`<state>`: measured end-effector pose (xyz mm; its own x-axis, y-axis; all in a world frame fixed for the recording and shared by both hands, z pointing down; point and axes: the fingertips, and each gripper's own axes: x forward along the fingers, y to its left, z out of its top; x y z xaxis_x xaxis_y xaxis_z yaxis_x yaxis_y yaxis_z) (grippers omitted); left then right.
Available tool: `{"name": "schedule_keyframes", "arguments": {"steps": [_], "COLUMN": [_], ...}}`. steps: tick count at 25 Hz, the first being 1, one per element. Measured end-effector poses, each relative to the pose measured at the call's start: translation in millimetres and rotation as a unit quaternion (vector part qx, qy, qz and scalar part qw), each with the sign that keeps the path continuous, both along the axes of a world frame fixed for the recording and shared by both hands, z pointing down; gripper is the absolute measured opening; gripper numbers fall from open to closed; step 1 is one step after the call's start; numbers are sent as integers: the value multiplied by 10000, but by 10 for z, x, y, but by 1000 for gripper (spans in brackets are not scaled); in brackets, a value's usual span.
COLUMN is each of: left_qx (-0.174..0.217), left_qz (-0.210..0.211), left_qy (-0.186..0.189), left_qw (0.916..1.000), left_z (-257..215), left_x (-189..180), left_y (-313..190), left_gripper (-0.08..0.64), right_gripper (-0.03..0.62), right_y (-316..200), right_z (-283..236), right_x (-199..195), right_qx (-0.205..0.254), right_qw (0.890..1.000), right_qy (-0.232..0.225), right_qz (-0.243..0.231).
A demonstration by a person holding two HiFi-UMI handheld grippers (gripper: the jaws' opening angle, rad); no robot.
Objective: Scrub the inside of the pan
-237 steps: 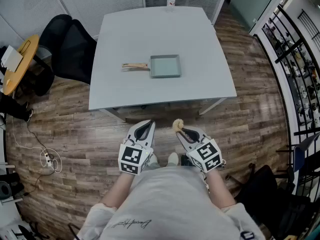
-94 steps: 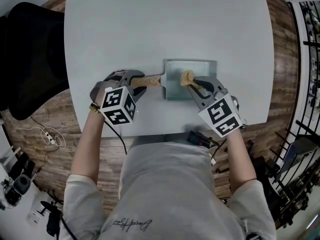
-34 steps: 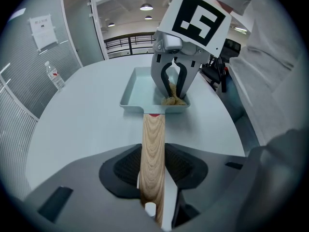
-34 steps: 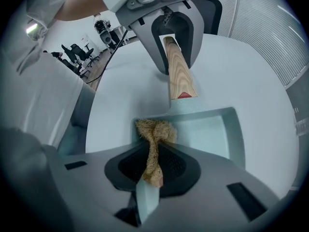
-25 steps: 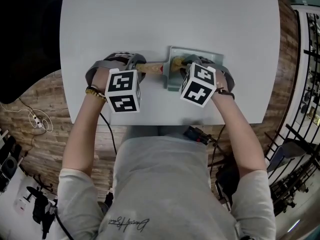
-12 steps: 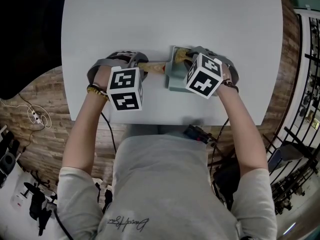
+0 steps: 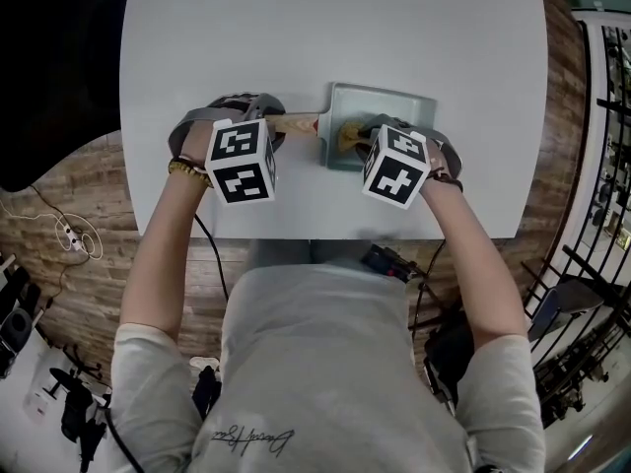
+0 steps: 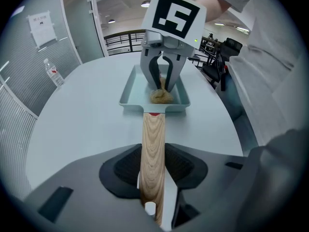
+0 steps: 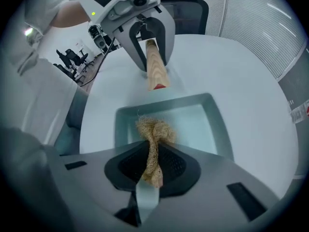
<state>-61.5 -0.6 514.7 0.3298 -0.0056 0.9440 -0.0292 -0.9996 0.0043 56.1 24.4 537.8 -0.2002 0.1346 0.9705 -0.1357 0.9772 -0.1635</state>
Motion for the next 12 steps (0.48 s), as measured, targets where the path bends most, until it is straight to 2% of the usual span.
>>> {"name": "schedule_keyframes", "arguments": {"steps": [5, 8, 12], "left_qx": [-2, 2, 15], "left_qz": [-4, -12, 32], "left_qy": [-23, -26, -39], "left_qw": [10000, 10000, 10000], "left_z": [33, 39, 18], "left_x": [-3, -4, -7], "left_y": [-29, -35, -19], "left_gripper": [150, 150, 150], "right_gripper": [69, 69, 69], "right_y": [222, 248, 258], "right_z": [26, 22, -6], "right_x": [32, 22, 20], "right_qx": [-339, -510, -404], "right_qw": [9993, 9987, 9991], "right_qy": [73, -14, -86], "right_qz": [-99, 51, -3]}}
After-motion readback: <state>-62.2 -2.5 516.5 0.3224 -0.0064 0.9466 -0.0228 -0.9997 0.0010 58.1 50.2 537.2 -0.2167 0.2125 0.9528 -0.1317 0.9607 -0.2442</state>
